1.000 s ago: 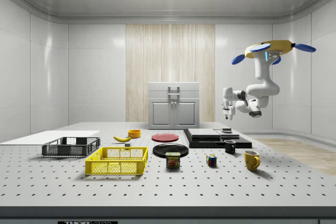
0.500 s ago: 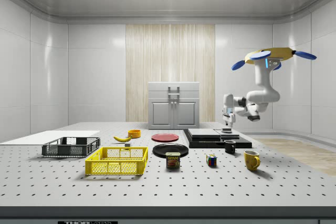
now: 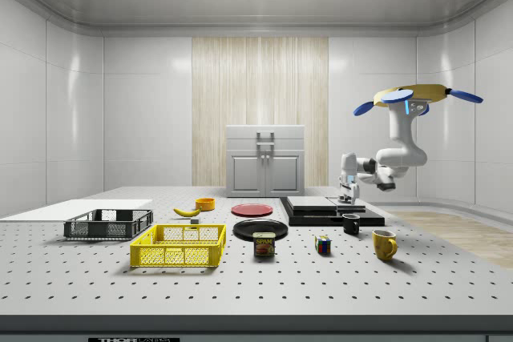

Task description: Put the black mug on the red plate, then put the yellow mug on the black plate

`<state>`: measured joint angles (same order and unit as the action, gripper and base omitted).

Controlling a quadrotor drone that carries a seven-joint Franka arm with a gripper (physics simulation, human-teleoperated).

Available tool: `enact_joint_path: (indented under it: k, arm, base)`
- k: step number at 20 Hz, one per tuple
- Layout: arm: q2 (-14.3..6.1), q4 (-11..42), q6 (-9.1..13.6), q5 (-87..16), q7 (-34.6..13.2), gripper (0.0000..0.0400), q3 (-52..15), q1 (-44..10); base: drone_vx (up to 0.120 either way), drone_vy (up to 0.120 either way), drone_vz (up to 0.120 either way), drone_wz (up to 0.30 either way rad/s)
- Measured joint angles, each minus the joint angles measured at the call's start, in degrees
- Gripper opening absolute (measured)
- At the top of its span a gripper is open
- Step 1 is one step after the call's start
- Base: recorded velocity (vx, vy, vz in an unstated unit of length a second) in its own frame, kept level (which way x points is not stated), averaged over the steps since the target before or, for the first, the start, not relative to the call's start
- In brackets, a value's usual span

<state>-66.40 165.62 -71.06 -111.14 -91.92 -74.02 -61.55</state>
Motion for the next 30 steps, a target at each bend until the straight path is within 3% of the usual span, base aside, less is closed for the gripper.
enact_joint_path:
  k: [11, 24, 30]
  arm:
    - [-4.5, -1.6, -6.2, -4.4, 0.4, 0.0400, 5.5, -0.2]
    - [-6.1, -6.6, -11.0, -7.7, 0.1, 0.0400, 8.7, -4.5]
    - [-6.7, -7.3, -12.1, -8.2, -0.7, 0.0400, 9.4, -5.7]
  base:
    - [0.000, 0.000, -0.022, 0.000]
    - [0.000, 0.000, 0.000, 0.000]
    - [0.000, 0.000, 0.000, 0.000]
